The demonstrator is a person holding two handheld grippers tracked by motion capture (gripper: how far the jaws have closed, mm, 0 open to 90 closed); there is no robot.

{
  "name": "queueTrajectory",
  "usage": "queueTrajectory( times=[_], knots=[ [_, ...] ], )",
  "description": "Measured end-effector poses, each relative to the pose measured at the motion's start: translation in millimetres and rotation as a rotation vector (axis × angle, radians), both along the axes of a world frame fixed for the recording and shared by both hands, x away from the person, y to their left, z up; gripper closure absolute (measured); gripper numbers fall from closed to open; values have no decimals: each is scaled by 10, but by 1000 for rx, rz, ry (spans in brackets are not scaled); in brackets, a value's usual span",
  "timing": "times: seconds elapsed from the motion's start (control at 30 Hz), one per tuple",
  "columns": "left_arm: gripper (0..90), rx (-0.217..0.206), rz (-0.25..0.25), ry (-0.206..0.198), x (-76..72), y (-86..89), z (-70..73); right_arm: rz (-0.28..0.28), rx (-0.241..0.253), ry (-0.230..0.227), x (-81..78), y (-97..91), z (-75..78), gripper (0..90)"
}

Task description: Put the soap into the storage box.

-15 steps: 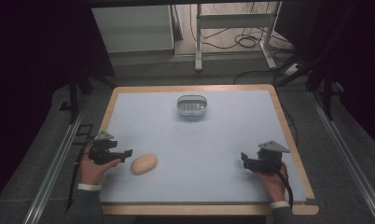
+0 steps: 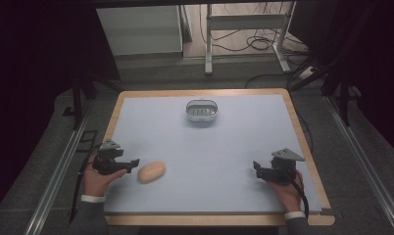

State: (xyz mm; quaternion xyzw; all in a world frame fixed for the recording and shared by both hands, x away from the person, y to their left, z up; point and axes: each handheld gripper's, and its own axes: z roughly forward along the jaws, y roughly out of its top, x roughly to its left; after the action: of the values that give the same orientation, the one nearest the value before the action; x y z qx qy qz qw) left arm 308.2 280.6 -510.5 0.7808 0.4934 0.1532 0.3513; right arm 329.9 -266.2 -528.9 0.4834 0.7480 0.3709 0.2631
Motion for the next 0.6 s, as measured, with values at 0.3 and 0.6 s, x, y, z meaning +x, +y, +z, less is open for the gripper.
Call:
queueTrajectory(
  times=[0.3, 0.6],
  knots=[
    [201, 3, -10, 10, 7, -22, -1, 6, 7, -7, -12, -5, 3, 85],
    [206, 33, -58, 17, 11, -103, 129, 15, 21, -21, -25, -20, 6, 89]
  ],
)
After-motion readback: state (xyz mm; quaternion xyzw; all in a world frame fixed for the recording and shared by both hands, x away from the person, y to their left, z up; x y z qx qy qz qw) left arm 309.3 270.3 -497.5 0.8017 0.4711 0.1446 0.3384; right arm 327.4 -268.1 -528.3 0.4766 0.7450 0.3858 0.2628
